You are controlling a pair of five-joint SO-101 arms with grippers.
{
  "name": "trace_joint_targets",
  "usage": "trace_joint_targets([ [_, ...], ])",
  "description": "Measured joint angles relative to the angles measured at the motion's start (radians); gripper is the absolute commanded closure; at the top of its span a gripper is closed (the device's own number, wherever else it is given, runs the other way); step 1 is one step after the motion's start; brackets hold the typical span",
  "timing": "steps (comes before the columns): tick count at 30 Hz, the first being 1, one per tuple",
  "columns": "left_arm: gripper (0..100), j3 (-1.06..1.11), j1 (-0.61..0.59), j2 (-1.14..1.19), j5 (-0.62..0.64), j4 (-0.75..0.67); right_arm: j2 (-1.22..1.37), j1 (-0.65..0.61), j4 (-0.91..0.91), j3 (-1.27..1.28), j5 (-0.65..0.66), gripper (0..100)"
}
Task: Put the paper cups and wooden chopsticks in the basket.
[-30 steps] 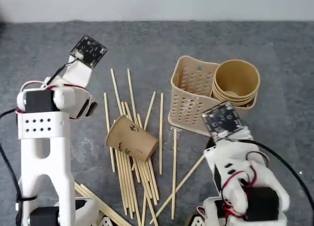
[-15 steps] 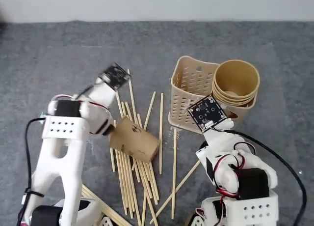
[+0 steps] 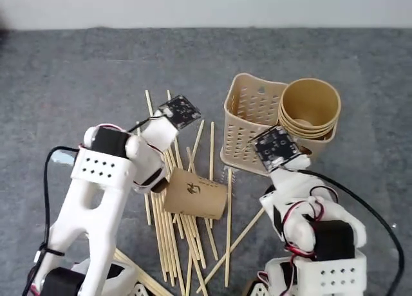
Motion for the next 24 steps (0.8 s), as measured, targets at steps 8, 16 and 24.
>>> trace_joint_targets([
  [8,80,-0.014,0.193,0.000,0.137,0.011,0.000,0.198,-0.034,0.000,0.049,95.8],
  [16,80,-0.014,0.416,0.000,0.259,0.011,0.000,0.342,-0.034,0.000,0.100,95.8],
  [24,81,-0.014,0.525,0.000,0.319,-0.071,0.000,0.396,-0.034,0.000,0.100,95.8],
])
